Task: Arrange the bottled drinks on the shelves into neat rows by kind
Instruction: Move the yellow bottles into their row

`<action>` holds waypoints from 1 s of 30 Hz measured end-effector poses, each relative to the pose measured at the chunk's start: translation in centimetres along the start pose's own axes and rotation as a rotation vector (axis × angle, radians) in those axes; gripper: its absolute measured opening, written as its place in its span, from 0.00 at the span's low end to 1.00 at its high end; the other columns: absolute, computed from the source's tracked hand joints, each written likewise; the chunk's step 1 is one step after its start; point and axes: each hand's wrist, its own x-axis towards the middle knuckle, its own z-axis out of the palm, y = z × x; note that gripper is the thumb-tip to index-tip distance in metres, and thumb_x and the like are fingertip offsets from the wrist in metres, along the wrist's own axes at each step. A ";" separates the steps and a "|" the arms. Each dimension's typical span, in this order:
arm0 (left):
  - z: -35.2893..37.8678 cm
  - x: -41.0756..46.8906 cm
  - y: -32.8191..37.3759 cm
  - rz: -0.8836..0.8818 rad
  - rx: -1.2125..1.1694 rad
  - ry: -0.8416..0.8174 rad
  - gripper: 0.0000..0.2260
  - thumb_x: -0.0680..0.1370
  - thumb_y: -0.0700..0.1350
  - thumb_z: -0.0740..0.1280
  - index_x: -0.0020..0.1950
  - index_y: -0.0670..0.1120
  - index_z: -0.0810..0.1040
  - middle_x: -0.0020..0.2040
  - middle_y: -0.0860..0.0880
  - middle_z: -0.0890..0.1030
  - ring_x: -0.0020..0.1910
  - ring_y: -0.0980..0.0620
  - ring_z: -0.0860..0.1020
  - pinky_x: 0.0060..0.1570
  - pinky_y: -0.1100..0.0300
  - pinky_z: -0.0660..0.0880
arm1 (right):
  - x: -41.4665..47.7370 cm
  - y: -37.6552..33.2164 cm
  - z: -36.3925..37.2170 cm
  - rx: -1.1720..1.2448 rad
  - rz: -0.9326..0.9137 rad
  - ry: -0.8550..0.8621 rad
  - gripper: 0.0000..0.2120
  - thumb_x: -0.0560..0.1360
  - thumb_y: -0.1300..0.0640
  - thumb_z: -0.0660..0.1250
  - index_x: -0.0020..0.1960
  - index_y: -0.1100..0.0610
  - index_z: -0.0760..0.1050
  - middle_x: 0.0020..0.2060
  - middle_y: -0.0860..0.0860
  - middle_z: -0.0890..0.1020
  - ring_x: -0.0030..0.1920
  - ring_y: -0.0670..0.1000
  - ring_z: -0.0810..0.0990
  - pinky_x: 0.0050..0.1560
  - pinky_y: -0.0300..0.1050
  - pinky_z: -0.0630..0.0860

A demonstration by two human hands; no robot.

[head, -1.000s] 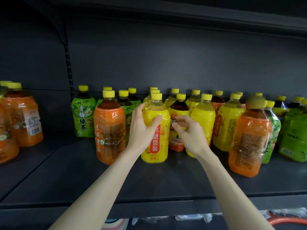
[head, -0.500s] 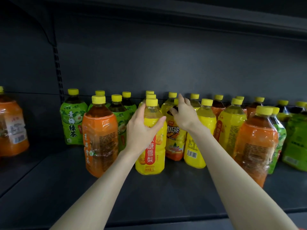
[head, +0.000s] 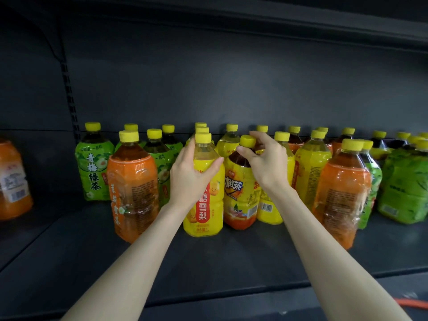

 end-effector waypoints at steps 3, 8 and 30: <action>0.0 -0.1 0.0 -0.023 0.053 -0.016 0.38 0.71 0.67 0.62 0.73 0.46 0.65 0.67 0.47 0.73 0.67 0.49 0.70 0.65 0.51 0.70 | -1.2 -0.3 -1.7 0.020 0.010 0.012 0.24 0.73 0.51 0.72 0.66 0.55 0.75 0.54 0.50 0.83 0.51 0.45 0.79 0.51 0.35 0.75; -0.6 -0.4 1.0 0.001 0.166 0.011 0.35 0.74 0.65 0.53 0.70 0.40 0.67 0.63 0.43 0.70 0.64 0.47 0.67 0.60 0.59 0.63 | -3.9 -1.0 -4.3 0.183 0.012 0.038 0.22 0.71 0.53 0.74 0.64 0.54 0.76 0.42 0.34 0.76 0.44 0.34 0.76 0.48 0.34 0.74; -13.1 -12.7 6.1 -0.331 -0.516 -0.164 0.16 0.78 0.56 0.54 0.64 0.57 0.68 0.54 0.62 0.80 0.55 0.65 0.77 0.48 0.70 0.74 | -16.2 -8.9 2.7 0.895 0.255 -0.197 0.30 0.63 0.40 0.71 0.61 0.51 0.73 0.50 0.52 0.84 0.50 0.52 0.84 0.47 0.46 0.82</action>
